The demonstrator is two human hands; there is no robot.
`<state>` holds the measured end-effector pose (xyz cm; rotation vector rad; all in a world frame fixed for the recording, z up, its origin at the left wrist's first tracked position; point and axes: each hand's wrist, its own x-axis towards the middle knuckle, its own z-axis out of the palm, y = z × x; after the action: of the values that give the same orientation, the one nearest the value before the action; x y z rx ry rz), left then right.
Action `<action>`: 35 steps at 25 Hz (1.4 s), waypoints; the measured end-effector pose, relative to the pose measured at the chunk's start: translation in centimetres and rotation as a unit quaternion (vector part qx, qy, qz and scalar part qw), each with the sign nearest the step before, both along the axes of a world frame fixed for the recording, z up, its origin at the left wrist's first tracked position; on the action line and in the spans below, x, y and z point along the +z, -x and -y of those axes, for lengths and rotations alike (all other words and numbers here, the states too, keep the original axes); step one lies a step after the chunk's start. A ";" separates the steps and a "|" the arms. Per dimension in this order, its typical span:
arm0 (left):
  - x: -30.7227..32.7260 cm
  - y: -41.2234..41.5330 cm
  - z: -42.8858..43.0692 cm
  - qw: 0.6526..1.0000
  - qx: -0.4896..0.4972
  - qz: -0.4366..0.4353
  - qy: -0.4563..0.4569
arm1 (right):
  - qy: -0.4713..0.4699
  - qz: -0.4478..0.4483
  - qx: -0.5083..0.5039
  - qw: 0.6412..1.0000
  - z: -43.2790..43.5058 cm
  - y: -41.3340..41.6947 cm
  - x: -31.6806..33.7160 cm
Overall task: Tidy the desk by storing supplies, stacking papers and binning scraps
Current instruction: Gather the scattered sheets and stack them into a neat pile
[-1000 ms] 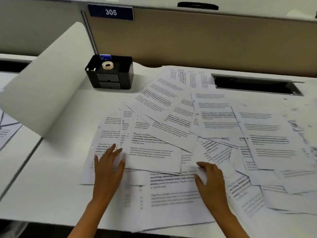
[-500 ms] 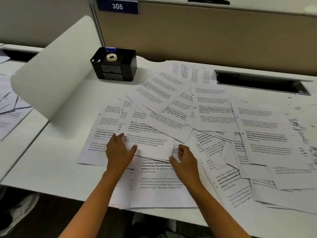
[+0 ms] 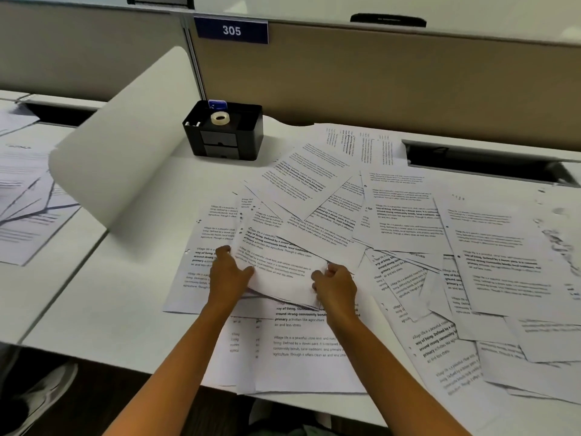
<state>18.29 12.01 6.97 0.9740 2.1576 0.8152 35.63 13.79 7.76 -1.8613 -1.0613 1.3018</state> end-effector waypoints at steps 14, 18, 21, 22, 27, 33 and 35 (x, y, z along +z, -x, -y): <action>1.3 6.0 5.5 0.976 0.164 0.101 -0.103 | -0.004 0.048 0.101 0.994 0.6 2.9 -0.7; 1.5 6.9 7.0 0.962 0.171 0.161 -0.141 | 0.003 -0.065 0.092 0.994 0.6 3.9 -0.2; 1.8 6.7 7.9 0.950 0.167 0.195 -0.177 | 0.026 -0.144 0.121 0.982 -0.1 4.5 0.5; 2.0 6.6 8.1 0.948 0.162 0.201 -0.187 | 0.013 -0.139 0.134 0.981 -0.4 4.5 0.8; 2.1 6.4 7.9 0.947 0.146 0.207 -0.198 | -0.130 -0.016 0.166 0.977 -1.6 4.1 3.0; 0.5 7.3 4.9 0.989 0.114 -0.046 -0.087 | -0.135 0.044 0.135 0.981 -2.3 1.0 3.0; -0.3 7.8 3.6 0.991 0.093 -0.098 -0.022 | -0.104 0.065 0.148 0.981 -2.0 -0.4 2.5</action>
<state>10.47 8.46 6.64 0.9174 2.4369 0.8887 36.04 15.83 10.21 -1.6941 -1.5290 1.1866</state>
